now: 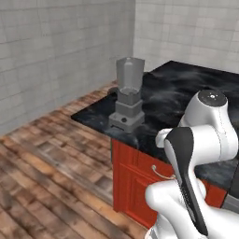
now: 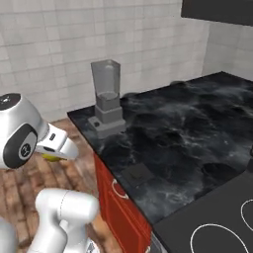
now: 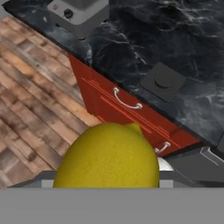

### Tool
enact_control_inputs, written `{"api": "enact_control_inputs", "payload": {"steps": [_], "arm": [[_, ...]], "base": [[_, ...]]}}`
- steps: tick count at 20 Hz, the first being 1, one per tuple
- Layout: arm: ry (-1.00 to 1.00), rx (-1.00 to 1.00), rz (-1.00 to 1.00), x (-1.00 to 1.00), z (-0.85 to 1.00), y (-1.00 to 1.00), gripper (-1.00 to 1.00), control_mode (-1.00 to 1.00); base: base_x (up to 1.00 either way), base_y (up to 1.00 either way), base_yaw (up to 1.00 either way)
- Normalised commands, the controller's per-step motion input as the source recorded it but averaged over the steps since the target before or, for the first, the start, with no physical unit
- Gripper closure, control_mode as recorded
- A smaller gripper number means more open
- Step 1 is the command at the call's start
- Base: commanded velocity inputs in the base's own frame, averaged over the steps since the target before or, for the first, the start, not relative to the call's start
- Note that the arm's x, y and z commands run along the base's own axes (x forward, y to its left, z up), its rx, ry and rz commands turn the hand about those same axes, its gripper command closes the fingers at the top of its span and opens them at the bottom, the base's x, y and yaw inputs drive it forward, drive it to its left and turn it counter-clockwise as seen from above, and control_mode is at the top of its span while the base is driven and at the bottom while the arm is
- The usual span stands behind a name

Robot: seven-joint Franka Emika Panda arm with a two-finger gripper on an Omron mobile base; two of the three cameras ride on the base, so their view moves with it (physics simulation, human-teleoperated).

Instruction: Grab the lemon and lemon wedge from the fridge, place them in the blender, close the lid, and turn on the blender to create a marinade.

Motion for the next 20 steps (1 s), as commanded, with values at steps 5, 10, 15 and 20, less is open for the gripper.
{"api": "enact_control_inputs", "payload": {"steps": [5, 10, 15, 20], "arm": [[0.0, 0.0, 0.0, 0.0, 0.0, 0.0, 1.0, 1.0], [0.0, 0.0, 0.0, 0.0, 0.0, 0.0, 1.0, 1.0], [0.0, 0.0, 0.0, 0.0, 0.0, 0.0, 1.0, 1.0], [0.0, 0.0, 0.0, 0.0, 0.0, 0.0, 1.0, 1.0]], "base": [[0.38, 0.55, -0.49], [0.42, 0.65, -0.51], [0.53, 0.67, -0.5], [0.28, 0.2, -0.38]]}}
